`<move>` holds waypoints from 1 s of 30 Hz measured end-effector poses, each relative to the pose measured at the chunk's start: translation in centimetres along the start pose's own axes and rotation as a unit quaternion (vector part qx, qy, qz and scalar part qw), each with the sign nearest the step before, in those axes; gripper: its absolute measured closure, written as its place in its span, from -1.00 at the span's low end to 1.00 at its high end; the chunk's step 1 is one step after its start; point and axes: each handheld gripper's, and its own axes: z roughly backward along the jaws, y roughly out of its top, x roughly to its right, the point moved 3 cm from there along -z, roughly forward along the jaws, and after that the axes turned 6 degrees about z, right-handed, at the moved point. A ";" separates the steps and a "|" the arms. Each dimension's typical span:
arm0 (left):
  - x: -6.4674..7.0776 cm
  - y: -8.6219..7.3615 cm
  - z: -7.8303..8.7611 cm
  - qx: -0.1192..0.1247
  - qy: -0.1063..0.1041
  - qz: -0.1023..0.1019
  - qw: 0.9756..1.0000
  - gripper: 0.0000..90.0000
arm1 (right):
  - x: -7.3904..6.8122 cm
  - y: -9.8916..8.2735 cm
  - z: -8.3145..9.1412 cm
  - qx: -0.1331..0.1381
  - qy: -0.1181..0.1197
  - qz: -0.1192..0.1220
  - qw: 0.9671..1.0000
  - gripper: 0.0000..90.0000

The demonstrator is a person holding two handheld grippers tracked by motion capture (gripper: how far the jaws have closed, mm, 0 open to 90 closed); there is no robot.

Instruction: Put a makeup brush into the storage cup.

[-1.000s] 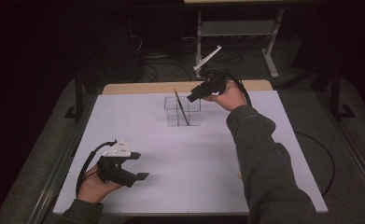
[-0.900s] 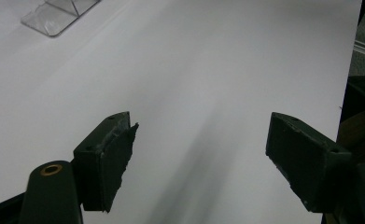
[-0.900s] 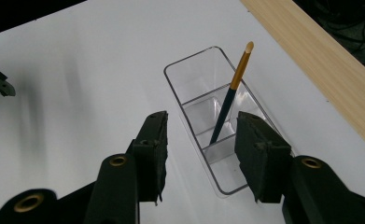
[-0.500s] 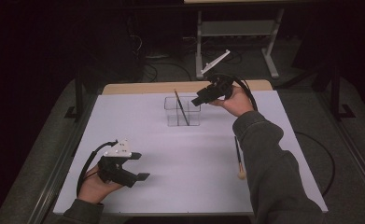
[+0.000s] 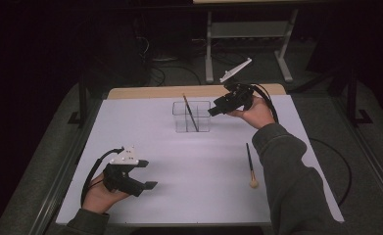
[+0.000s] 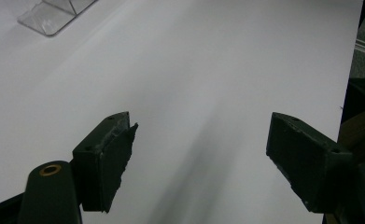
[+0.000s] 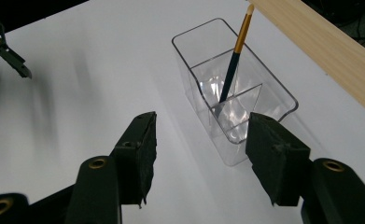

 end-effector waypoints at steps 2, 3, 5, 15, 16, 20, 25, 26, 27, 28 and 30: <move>0.0 0.0 0.0 0.001 0.000 0.001 1.000 -0.52 | -0.1 -0.3 0.1 0.002 -0.002 0.002 1.000 -0.08; 0.0 0.0 0.1 0.000 0.000 0.001 1.000 -0.52 | -0.1 -0.4 0.2 0.001 0.000 0.002 1.000 -0.08; -0.1 0.0 0.0 0.003 0.001 0.000 1.000 -0.52 | -0.3 -0.7 0.3 0.003 0.002 -0.002 1.000 -0.10; 0.0 0.0 -0.1 -0.002 0.002 -0.002 1.000 -0.52 | -1.1 -2.3 1.0 0.007 0.003 -0.019 1.000 -0.15; 0.0 0.0 -0.1 -0.003 0.002 -0.001 1.000 -0.52 | -1.2 -2.4 1.1 0.013 0.003 -0.019 1.000 -0.15; 0.0 0.1 -0.1 0.000 0.003 0.000 1.000 -0.52 | -1.6 -3.2 1.4 0.014 0.003 -0.020 1.000 -0.15; -0.1 0.0 -0.1 -0.005 0.003 -0.004 1.000 -0.52 | -2.3 -4.1 1.7 0.019 0.004 -0.020 1.000 -0.15; 0.0 0.0 -0.1 -0.002 0.003 -0.001 1.000 -0.52 | -2.5 -4.2 1.8 0.019 0.003 -0.018 1.000 -0.16; 0.0 0.1 -0.1 -0.003 0.003 -0.001 1.000 -0.52 | -2.6 -4.4 1.8 0.018 0.002 -0.017 1.000 -0.16; 0.1 0.1 -0.1 -0.004 0.003 -0.001 1.000 -0.52 | -2.8 -4.6 1.9 0.020 0.002 -0.015 1.000 -0.17; 0.1 0.1 -0.2 -0.003 0.002 -0.002 1.000 -0.52 | -3.1 -4.9 2.1 0.021 0.002 -0.015 1.000 -0.17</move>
